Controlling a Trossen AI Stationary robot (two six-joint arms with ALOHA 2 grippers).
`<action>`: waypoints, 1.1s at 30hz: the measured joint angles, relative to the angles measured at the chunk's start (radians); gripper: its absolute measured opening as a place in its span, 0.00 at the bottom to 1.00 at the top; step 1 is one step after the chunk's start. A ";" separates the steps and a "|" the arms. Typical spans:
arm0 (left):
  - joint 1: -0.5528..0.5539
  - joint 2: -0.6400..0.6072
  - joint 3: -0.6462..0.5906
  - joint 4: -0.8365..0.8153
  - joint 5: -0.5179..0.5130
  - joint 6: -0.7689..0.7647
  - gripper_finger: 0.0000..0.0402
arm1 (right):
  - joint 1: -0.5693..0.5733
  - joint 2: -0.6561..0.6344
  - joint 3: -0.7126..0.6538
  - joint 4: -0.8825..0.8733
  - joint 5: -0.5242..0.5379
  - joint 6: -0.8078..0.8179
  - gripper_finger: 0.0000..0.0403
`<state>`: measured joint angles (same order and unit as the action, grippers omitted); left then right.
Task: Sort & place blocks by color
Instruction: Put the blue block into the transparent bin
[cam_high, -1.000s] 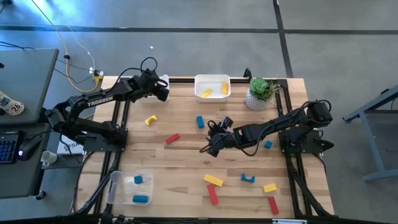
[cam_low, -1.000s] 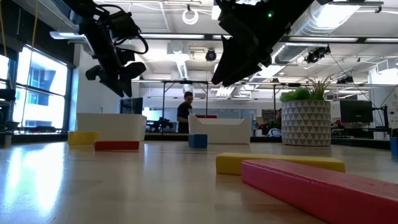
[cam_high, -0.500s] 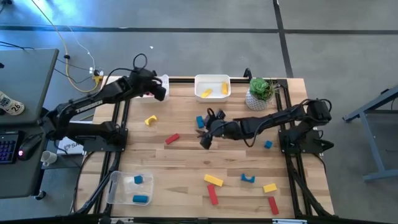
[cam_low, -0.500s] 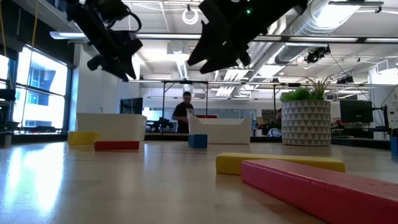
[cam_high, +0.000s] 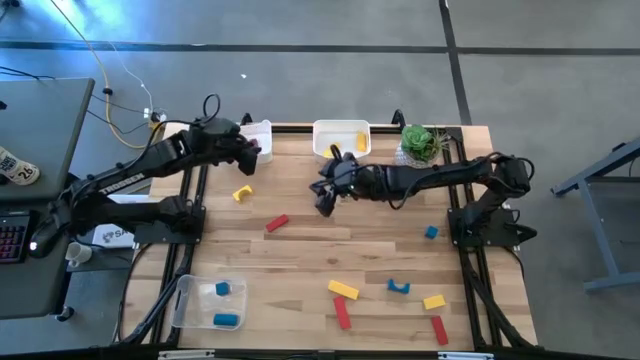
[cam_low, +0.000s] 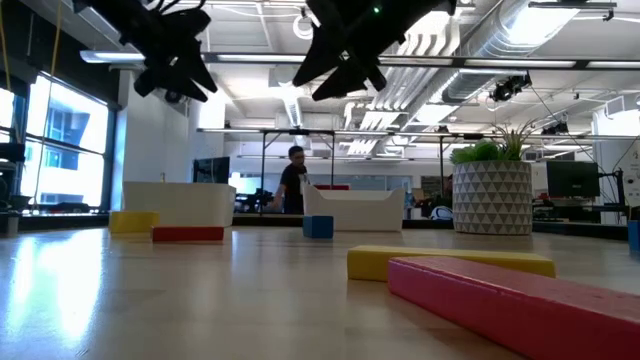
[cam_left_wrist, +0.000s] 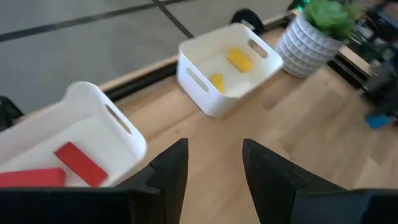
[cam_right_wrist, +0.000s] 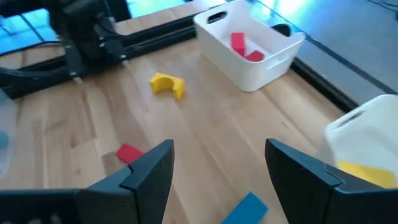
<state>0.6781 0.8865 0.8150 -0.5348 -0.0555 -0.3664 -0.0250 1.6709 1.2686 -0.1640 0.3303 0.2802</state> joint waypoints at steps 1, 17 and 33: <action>-0.016 -0.003 0.000 -0.007 0.000 0.000 0.35 | -0.004 0.004 0.024 -0.030 0.006 0.007 0.59; -0.316 -0.004 0.000 -0.058 -0.163 -0.057 0.35 | -0.027 0.159 0.106 -0.232 -0.051 0.331 0.59; -0.425 -0.003 0.000 -0.061 -0.249 -0.076 0.35 | -0.028 0.320 0.106 -0.221 -0.022 0.420 0.59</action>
<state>0.2531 0.8835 0.8150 -0.5953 -0.3042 -0.4427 -0.0528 1.9907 1.3748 -0.3848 0.3084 0.7002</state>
